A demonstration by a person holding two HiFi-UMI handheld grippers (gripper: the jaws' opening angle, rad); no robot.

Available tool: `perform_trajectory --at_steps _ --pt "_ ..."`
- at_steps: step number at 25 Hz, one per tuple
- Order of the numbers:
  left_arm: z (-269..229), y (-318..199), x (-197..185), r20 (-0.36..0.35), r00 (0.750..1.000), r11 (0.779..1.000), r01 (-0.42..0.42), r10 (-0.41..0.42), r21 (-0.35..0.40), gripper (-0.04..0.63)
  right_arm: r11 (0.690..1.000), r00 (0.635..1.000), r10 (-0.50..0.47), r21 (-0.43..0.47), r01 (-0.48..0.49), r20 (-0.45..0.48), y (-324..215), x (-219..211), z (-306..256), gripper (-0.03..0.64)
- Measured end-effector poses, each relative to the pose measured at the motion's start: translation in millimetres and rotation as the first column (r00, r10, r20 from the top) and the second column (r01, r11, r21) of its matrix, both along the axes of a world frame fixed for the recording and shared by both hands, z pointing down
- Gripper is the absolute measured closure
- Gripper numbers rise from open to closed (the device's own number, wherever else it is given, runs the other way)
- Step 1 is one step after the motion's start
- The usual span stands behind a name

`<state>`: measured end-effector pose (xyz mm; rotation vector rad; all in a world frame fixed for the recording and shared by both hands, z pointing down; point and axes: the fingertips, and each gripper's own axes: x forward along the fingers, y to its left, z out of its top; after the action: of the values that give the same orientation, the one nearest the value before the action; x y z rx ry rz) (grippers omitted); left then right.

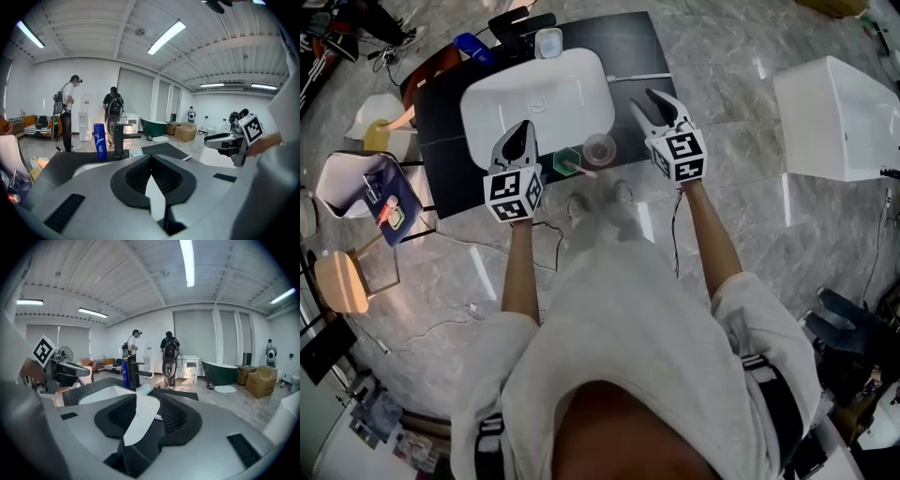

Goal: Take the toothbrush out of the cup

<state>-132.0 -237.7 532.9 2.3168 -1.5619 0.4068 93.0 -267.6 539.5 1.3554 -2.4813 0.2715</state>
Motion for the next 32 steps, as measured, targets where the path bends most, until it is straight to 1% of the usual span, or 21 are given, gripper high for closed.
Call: perform_trajectory --at_steps 5,13,17,21,25,32 --pt "2.4 10.3 -2.1 0.002 1.0 1.0 0.005 -0.005 -0.007 0.569 1.0 0.999 -0.025 -0.004 0.025 0.029 34.0 -11.5 0.2 0.445" --pt "18.5 31.6 -11.7 0.004 1.0 0.999 0.025 -0.025 -0.031 0.569 0.994 0.993 -0.103 -0.03 0.105 0.058 92.9 -36.1 11.9 0.449" --pt "23.9 41.7 -16.4 0.006 0.999 0.998 0.038 -0.037 -0.041 0.569 0.982 0.984 -0.172 -0.072 0.175 0.05 127.5 -51.3 28.8 0.453" --pt "27.6 52.3 -20.6 0.006 0.999 0.997 0.053 -0.053 -0.052 0.569 0.961 0.968 -0.246 -0.114 0.25 0.049 156.2 -73.8 43.1 0.455" --pt "30.4 57.4 -24.2 0.005 0.998 0.997 0.063 -0.062 -0.052 0.569 0.943 0.952 -0.303 -0.131 0.306 0.039 169.6 -95.9 54.8 0.463" --pt "32.3 67.0 -40.6 0.013 0.995 0.993 0.099 -0.098 -0.059 0.569 0.923 0.934 -0.355 -0.15 0.355 0.023 165.3 -125.6 76.0 0.489"
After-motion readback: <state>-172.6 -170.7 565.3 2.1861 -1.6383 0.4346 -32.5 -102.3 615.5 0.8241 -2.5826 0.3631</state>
